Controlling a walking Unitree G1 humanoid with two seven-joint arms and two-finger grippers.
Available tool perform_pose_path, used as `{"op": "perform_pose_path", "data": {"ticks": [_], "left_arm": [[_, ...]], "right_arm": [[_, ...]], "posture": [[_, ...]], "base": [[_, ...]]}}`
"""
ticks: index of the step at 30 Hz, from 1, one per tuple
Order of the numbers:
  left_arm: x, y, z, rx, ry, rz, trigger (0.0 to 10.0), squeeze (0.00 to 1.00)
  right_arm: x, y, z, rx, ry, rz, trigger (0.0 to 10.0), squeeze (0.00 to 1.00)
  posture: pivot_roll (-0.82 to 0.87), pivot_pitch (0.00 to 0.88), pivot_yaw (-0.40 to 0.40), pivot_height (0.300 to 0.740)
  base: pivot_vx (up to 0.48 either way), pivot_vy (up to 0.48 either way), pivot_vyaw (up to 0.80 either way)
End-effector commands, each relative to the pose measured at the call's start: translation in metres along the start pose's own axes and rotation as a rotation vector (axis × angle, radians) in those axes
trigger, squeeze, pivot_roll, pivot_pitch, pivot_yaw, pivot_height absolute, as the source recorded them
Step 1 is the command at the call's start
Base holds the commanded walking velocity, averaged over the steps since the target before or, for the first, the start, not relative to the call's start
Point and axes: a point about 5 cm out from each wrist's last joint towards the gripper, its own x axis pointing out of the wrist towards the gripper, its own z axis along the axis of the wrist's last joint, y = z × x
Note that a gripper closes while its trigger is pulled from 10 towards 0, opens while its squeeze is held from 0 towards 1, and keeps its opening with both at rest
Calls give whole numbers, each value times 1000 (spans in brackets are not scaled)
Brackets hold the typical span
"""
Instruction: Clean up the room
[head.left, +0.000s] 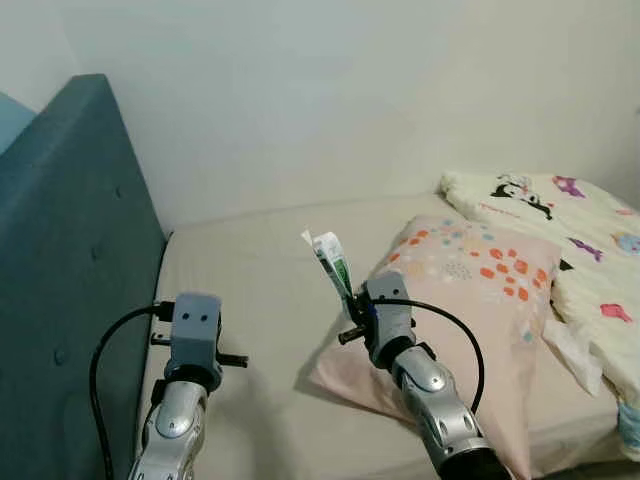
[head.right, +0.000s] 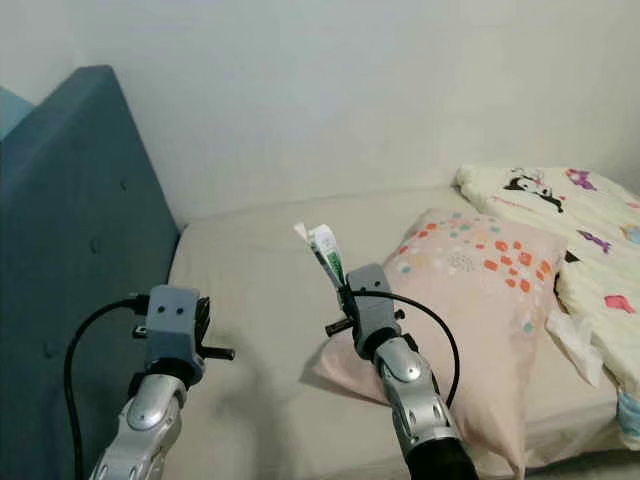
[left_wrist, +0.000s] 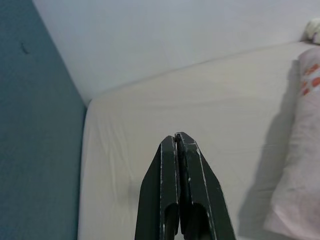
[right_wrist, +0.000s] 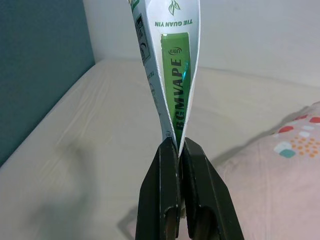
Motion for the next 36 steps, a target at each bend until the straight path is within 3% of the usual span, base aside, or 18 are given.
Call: {"op": "perform_pose_path", "data": {"ticks": [1, 21, 36], "left_arm": [[-3, -2, -5, 15, 14, -20, 10000, 0], [-5, -2, -7, 19, 17, -13, 10000, 0], [-4, -1, -5, 36, 12, 7, 10000, 0]], "right_arm": [[-1, 4, -7, -19, 28, 18, 10000, 0], [3, 13, -8, -1, 35, 52, 10000, 0], [3, 17, -15, 34, 76, 62, 10000, 0]], "posture": [[47, 23, -40, 740], [52, 27, -49, 740], [54, 32, -46, 740]], "base": [[0, 0, 0], [0, 0, 0], [0, 0, -800]]}}
